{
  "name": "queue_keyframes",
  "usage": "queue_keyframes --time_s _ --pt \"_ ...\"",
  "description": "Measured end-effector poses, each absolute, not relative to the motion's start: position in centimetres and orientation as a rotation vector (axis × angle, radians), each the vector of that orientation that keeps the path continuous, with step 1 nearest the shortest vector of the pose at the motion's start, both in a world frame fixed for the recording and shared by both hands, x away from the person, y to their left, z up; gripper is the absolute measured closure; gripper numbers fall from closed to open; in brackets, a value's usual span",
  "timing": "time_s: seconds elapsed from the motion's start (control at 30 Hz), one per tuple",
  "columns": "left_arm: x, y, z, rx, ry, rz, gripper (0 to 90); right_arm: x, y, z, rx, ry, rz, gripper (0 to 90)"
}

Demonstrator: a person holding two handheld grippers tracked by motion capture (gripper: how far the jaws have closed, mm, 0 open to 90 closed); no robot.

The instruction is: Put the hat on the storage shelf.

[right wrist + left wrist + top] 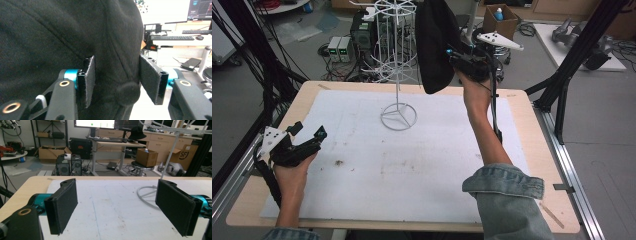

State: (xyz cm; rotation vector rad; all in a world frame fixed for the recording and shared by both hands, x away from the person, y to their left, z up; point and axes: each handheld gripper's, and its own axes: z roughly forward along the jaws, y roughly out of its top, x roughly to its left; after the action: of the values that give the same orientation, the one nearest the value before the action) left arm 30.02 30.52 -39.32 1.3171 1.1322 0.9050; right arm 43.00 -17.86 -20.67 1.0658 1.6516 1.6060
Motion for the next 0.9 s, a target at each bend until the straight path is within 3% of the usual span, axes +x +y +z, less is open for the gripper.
queue_keyframes --time_s 0.5,0.9 --pt "30.0 30.5 -39.3 1.313 1.132 0.901 18.1 42.5 -19.0 -20.0 1.061 1.595 1.598 35.1" --pt "30.0 30.4 -39.3 1.319 1.130 0.906 18.1 39.1 -23.0 -17.8 1.012 1.540 1.549 26.6"
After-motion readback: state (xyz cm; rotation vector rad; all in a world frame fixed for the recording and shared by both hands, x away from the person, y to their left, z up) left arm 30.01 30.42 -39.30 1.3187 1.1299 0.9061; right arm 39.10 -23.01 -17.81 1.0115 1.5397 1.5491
